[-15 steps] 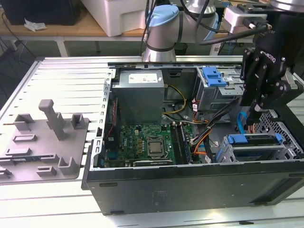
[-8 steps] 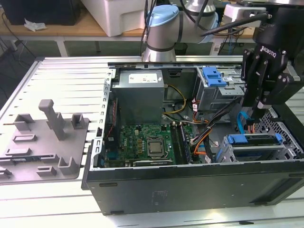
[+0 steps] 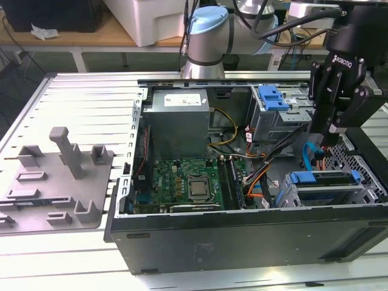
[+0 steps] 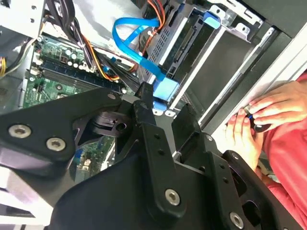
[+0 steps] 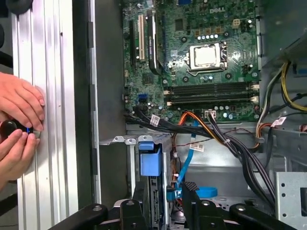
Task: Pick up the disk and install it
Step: 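Insert the first disk wire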
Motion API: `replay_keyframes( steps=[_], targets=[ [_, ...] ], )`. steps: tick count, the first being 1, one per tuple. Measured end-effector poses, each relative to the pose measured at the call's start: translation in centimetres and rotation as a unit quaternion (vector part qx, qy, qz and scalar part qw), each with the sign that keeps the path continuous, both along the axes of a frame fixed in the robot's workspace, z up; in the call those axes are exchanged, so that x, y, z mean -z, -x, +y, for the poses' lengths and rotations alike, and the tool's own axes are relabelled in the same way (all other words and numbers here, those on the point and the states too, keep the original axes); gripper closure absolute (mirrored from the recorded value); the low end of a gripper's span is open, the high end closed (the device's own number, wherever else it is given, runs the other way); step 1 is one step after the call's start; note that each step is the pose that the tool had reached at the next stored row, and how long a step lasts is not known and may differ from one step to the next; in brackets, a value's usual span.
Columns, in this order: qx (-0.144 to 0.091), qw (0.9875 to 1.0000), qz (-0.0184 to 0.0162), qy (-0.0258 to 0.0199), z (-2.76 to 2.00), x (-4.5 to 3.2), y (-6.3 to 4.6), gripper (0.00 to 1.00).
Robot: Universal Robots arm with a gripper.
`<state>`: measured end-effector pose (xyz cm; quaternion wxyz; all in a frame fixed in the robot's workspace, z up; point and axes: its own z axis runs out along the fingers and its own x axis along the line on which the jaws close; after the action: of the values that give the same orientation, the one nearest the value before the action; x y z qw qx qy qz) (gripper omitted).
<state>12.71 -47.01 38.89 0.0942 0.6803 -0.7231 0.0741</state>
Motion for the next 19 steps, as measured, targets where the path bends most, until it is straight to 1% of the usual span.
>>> replay_keyframes(
  steps=[3,6,7,8,9,11,13,16,17,19],
  targets=[
    [0.012,0.9999,0.0000,0.0000,0.11,0.15,-0.4,0.56],
    [0.020,0.9998,0.0000,0.0019,0.35,0.45,-0.7,0.56],
    [0.021,0.9998,0.0000,0.0052,0.52,0.59,-0.8,0.56],
    [0.021,0.9997,0.0004,0.0110,0.84,0.77,-1.0,0.56],
    [0.022,0.9996,0.0010,0.0158,1.27,0.95,-1.2,0.56],
    [0.022,0.9996,0.0014,0.0188,1.63,1.08,-1.3,0.56],
    [0.023,0.9995,0.0017,0.0216,1.84,1.19,-1.5,0.56],
    [0.029,0.9993,0.0020,0.0237,2.16,1.37,-2.2,0.56],
    [0.032,0.9992,0.0022,0.0246,2.33,1.46,-2.6,0.56],
    [0.037,0.9990,0.0025,0.0256,2.54,1.59,-3.1,0.56]
  ],
)
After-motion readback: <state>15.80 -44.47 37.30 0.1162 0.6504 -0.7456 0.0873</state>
